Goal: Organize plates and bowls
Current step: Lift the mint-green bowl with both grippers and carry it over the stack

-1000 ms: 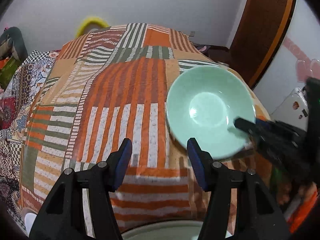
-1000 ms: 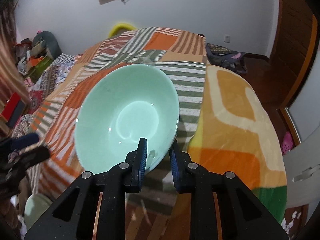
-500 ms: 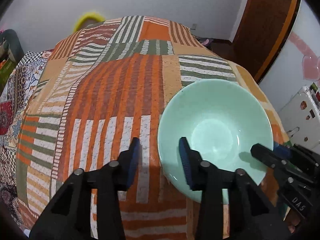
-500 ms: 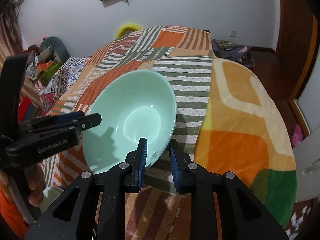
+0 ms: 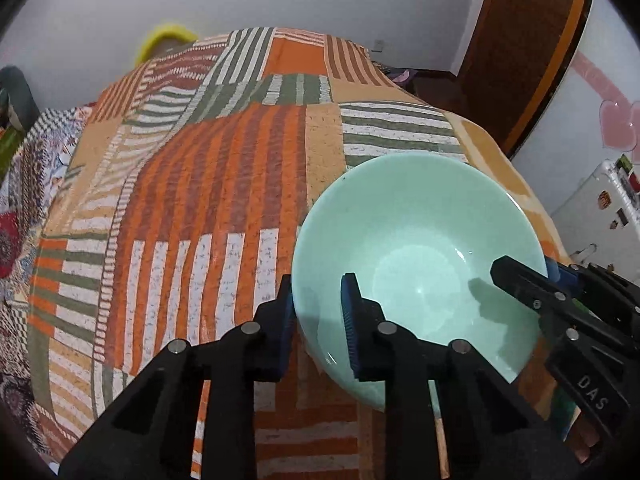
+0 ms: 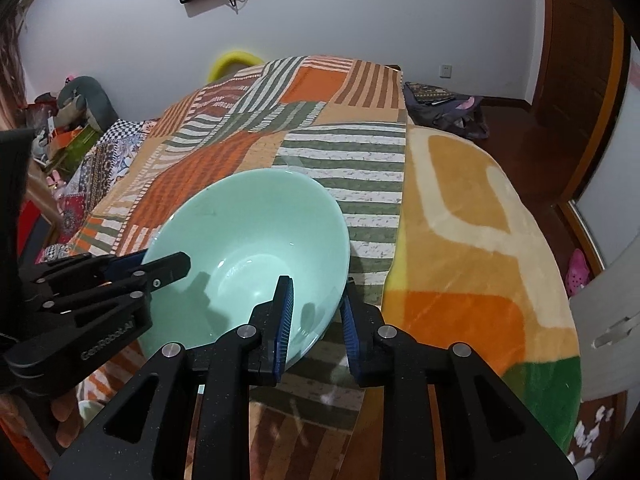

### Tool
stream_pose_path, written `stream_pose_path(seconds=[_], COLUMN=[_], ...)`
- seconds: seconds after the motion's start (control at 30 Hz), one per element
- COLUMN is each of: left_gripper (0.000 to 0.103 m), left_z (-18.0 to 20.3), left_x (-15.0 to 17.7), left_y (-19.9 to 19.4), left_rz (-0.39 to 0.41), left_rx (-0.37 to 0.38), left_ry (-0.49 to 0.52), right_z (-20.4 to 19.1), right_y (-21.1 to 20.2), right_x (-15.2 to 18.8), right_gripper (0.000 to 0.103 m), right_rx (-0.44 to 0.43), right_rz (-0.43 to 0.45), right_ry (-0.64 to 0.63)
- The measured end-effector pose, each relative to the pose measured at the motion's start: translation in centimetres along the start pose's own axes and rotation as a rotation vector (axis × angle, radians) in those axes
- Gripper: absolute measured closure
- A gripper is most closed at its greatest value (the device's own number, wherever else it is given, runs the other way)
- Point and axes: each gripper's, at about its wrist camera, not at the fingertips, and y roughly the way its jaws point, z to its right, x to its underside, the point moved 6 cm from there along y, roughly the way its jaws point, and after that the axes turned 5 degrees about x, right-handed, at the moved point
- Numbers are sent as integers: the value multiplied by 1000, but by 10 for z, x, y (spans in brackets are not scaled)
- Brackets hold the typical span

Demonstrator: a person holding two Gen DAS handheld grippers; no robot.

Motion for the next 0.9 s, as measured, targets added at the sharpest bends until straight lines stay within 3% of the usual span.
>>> stream_pose_path(seconds=[0.4,0.9], left_gripper=[81,81], left_z=[9,-7], left_x=[18,67], left_y=[-71,-173], left_rz=[95,201], left_rx=[22,10], left_ry=[18,18], right_z=[-13,-62], right_y=[-53,-112], right_x=[2,16], right_gripper=[82,82], right_rx=[-32,-95], right_rz=[72,153], right_ry=[5,-20])
